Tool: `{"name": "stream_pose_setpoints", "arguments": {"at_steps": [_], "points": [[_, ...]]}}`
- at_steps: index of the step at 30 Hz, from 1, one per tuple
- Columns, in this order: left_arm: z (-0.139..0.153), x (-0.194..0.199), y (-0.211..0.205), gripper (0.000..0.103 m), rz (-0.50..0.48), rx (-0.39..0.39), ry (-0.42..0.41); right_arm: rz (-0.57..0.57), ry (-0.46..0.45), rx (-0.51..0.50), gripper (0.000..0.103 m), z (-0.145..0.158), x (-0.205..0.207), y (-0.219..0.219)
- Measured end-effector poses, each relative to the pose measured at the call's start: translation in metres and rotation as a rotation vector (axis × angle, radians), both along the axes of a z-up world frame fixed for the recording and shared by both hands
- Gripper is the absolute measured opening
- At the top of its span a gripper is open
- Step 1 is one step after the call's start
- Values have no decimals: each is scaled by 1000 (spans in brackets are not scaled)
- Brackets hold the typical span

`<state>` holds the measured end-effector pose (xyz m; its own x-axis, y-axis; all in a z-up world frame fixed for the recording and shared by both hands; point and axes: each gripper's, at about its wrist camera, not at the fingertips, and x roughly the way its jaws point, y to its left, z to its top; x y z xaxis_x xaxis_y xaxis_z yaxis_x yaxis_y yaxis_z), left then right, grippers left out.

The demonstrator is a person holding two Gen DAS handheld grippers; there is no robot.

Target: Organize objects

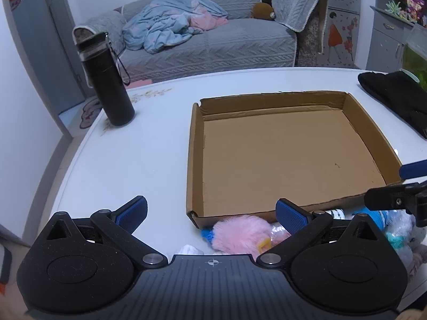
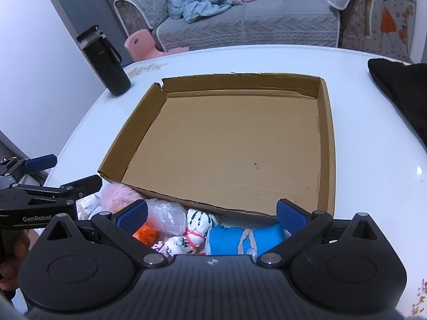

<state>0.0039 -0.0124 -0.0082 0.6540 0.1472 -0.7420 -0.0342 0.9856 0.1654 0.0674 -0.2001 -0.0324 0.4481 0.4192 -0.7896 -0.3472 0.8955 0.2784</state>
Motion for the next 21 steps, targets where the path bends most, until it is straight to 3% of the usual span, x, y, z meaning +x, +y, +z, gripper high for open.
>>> {"name": "stream_pose_setpoints", "arguments": {"at_steps": [11, 21], "points": [[-7, 4, 11, 102, -56, -20, 13, -38, -12, -24, 103, 4, 1, 7], [-4, 6, 37, 102, -42, -10, 25, -52, -8, -42, 103, 5, 3, 11]]}}
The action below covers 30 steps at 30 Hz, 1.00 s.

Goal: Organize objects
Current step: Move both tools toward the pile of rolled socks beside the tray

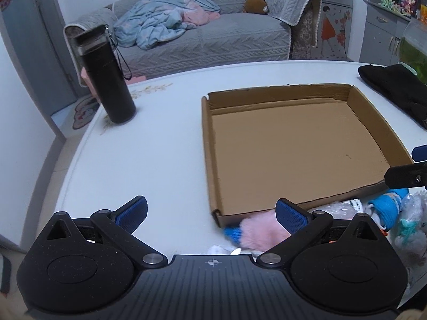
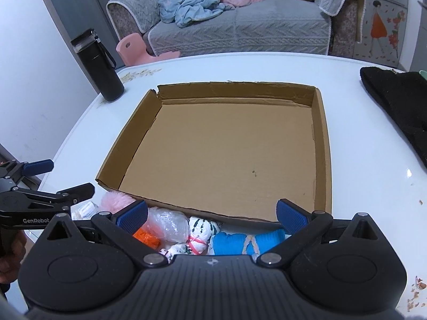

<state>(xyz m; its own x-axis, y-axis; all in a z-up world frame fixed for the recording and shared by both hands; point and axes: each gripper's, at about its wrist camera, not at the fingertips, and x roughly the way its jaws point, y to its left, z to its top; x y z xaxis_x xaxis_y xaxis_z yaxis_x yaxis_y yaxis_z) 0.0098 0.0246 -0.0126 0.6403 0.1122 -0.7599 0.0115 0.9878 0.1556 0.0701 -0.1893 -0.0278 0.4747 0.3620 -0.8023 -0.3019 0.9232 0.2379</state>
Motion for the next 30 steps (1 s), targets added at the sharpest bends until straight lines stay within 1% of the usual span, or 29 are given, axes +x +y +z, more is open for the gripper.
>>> {"name": "stream_pose_setpoints", "arguments": {"at_steps": [2, 6, 9, 14, 23, 27, 30], "points": [[2, -1, 3, 102, 1, -18, -5, 1, 4, 3, 103, -1, -1, 2], [3, -4, 5, 102, 12, -26, -17, 27, 0, -24, 103, 0, -2, 6], [1, -4, 8, 102, 36, -43, -16, 49, -4, -24, 103, 1, -3, 5], [-2, -2, 6, 102, 35, -28, -1, 52, -5, -12, 102, 2, -4, -1], [1, -4, 2, 102, 18, -24, -5, 57, -6, 6, 102, 3, -3, -4], [6, -8, 10, 102, 19, -40, -21, 63, -23, 10, 103, 8, -6, -8], [7, -8, 14, 102, 32, -26, -27, 63, -35, 14, 103, 10, -7, -11]]}}
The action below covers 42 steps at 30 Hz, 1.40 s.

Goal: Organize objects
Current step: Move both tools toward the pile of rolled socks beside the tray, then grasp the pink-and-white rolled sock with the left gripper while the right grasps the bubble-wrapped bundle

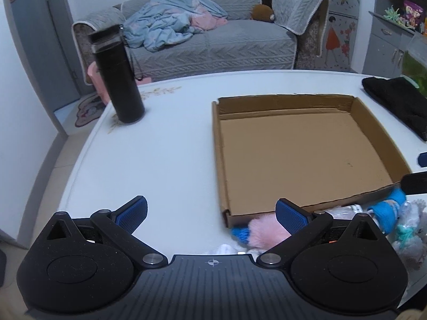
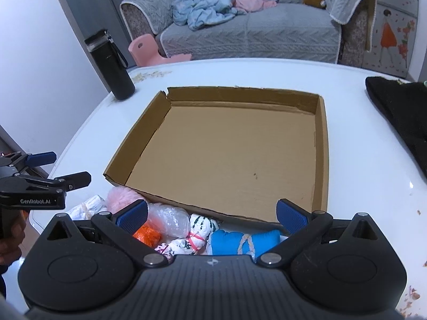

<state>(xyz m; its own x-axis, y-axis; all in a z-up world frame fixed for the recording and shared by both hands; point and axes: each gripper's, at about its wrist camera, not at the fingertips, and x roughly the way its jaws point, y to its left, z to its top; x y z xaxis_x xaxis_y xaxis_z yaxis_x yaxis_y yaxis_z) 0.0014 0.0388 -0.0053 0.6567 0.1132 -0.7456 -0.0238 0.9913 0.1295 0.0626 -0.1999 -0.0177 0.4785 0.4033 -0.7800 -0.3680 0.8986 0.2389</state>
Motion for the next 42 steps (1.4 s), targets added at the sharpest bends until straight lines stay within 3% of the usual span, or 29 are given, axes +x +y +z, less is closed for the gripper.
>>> {"name": "stream_pose_setpoints", "arguments": {"at_steps": [16, 20, 24, 33, 38, 42], "points": [[-23, -18, 14, 102, -15, 27, 35, 10, -12, -28, 102, -11, -22, -30], [-33, -38, 24, 102, -45, 45, 42, 19, -125, -14, 102, -10, -49, -52], [-42, -64, 33, 102, -69, 56, 30, 82, -234, -103, 102, -23, -83, -62], [-68, -67, 29, 102, -80, 56, 84, 77, -197, -88, 102, -55, -95, -65], [-81, -55, 26, 103, -79, 96, 122, 47, -173, -67, 99, -60, -82, -68], [-81, -48, 41, 103, -41, 75, 138, 58, -141, -56, 94, -66, -70, -67]]}}
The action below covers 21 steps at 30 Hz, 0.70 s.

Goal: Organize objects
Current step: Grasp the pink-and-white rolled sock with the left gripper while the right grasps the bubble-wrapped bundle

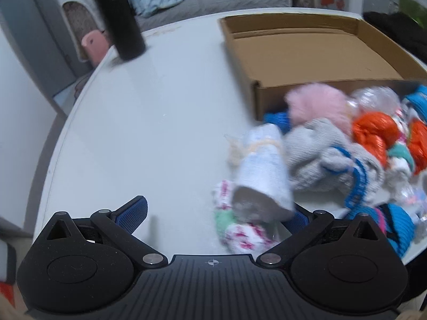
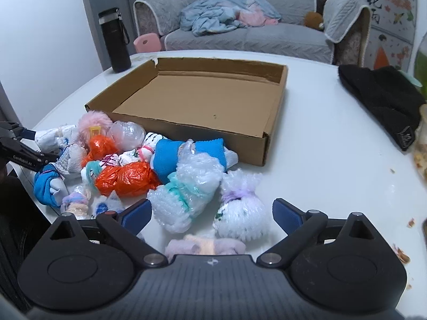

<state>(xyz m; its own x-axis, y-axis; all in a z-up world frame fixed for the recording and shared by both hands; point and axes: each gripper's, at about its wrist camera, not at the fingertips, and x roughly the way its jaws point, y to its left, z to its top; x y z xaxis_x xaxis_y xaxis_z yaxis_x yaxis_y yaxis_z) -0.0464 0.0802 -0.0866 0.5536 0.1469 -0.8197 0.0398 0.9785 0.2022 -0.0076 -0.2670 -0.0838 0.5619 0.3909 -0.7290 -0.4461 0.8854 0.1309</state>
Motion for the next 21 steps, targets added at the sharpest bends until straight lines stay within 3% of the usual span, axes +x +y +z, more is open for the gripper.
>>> {"name": "stream_pose_setpoints", "arguments": {"at_steps": [4, 11, 16, 21], "points": [[1, -2, 7, 102, 3, 74, -15, 6, 37, 27, 95, -6, 9, -1], [1, -4, 20, 102, 2, 83, -34, -9, 56, 46, 86, -5, 9, -11], [0, -1, 10, 101, -50, 187, -68, -15, 65, 31, 86, -4, 11, -19], [-1, 10, 6, 100, -86, 95, -62, -2, 83, 27, 80, -5, 13, -18]]}}
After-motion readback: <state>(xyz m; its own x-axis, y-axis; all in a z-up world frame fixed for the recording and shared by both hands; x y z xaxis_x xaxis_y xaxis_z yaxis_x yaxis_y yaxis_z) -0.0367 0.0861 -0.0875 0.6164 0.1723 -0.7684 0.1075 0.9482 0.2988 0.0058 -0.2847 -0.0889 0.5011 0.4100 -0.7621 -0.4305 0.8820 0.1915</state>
